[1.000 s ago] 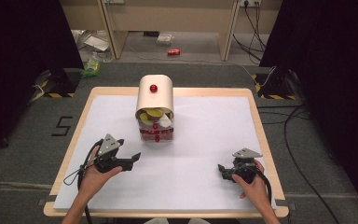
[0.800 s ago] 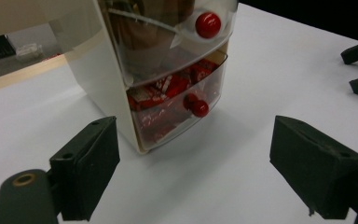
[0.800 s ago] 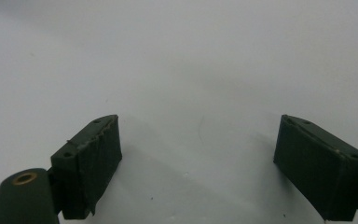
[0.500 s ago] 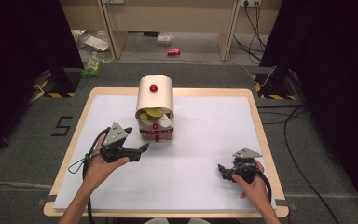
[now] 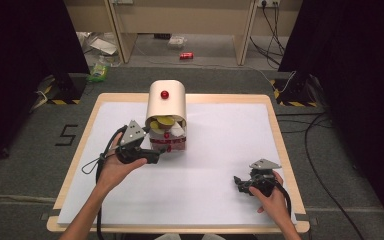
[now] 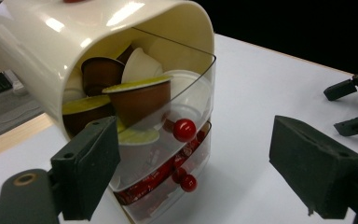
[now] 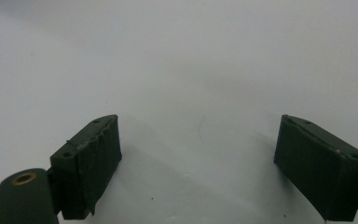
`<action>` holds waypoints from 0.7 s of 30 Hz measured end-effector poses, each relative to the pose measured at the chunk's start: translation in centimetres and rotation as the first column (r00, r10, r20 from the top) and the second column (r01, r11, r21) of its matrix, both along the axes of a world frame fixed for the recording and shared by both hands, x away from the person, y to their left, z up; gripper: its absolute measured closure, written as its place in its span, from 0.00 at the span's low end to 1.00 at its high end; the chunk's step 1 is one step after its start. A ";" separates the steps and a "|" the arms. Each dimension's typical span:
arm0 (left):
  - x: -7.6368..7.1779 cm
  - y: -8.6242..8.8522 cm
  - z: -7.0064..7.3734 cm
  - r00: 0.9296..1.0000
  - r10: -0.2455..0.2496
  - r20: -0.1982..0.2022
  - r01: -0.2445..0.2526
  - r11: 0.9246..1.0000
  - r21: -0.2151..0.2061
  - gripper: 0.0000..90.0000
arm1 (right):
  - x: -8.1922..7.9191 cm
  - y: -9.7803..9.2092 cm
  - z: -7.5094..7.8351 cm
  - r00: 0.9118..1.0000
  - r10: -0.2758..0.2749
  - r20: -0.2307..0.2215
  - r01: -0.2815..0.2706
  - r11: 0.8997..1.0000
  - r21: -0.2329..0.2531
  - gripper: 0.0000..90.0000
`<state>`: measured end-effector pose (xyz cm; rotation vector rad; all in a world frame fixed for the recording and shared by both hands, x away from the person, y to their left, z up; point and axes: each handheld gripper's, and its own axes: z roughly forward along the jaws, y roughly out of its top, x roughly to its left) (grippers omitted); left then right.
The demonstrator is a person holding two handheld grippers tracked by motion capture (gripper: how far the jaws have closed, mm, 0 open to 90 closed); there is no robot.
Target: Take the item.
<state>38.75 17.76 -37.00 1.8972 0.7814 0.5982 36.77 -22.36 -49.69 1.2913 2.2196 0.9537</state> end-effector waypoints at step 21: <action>2.8 -1.1 -0.2 0.998 0.011 -0.061 -0.010 1.000 0.022 0.18 | 0.0 0.0 0.0 1.000 0.001 0.000 -0.001 1.000 0.000 0.16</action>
